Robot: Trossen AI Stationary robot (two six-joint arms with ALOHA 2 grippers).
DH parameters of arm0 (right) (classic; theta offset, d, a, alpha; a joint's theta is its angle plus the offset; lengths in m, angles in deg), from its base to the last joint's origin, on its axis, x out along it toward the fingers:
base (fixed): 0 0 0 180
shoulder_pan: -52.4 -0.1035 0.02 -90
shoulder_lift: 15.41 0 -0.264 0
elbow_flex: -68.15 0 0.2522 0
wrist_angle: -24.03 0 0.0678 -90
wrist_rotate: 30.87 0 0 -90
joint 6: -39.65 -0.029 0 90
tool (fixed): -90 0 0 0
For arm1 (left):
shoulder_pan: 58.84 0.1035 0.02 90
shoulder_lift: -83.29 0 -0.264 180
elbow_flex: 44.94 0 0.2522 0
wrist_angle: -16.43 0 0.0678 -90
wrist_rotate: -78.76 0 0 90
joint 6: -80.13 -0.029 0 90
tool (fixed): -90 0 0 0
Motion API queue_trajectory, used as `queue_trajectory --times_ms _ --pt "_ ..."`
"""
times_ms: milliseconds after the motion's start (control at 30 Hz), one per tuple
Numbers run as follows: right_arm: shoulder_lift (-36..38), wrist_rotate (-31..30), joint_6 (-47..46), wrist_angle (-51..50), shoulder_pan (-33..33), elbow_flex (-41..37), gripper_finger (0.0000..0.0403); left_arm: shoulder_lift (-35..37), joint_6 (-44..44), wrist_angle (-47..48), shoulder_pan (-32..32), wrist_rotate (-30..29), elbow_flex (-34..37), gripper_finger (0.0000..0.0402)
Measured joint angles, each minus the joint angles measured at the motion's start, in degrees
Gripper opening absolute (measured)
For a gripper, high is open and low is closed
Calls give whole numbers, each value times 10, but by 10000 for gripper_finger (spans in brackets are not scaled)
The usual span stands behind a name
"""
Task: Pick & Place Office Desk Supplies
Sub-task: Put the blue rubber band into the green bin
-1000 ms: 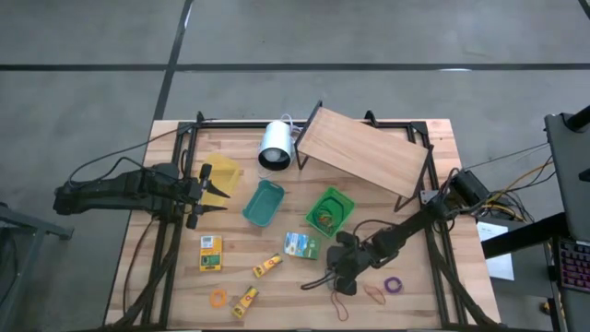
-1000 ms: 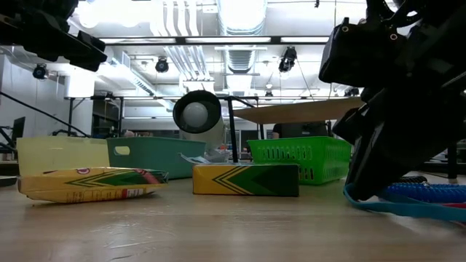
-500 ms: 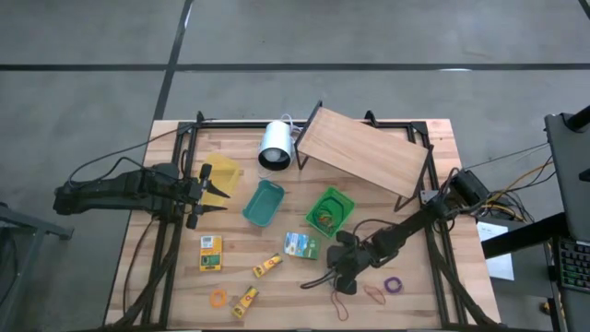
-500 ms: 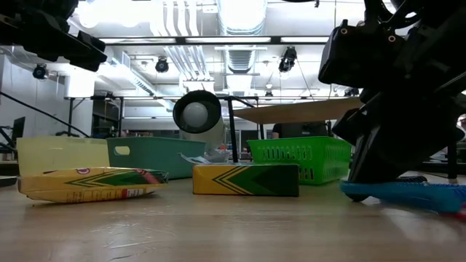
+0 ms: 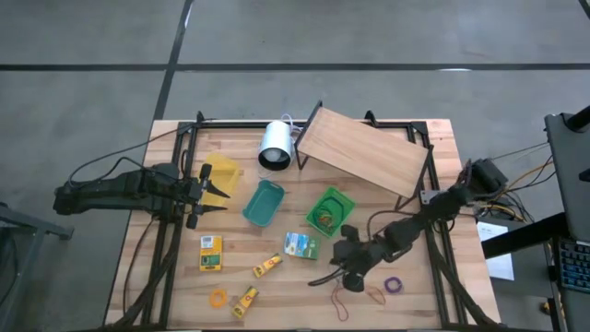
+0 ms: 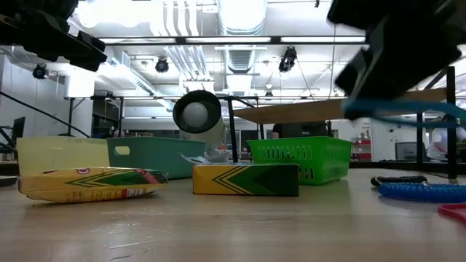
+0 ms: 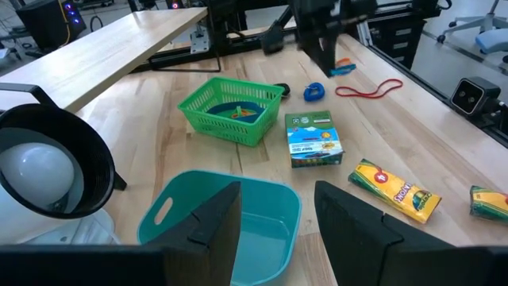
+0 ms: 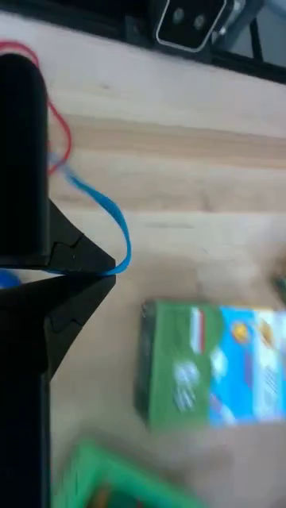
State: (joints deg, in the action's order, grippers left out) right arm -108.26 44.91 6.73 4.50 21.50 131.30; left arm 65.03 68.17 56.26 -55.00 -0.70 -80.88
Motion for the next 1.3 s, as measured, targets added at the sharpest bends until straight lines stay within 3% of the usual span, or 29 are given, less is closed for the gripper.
queue_trajectory --times_ms 267,500,1000,1300 --pt "68 -206 91 -35 1 0 9 0 0 0 0 0 0 164" --pt "74 -347 133 -35 2 -1 9 0 0 2 0 0 0 164" --pt "-36 -369 137 -42 34 -7 8 0 0 9 0 0 0 164" --pt "-52 -368 135 -41 44 -7 8 0 0 9 0 0 0 164"
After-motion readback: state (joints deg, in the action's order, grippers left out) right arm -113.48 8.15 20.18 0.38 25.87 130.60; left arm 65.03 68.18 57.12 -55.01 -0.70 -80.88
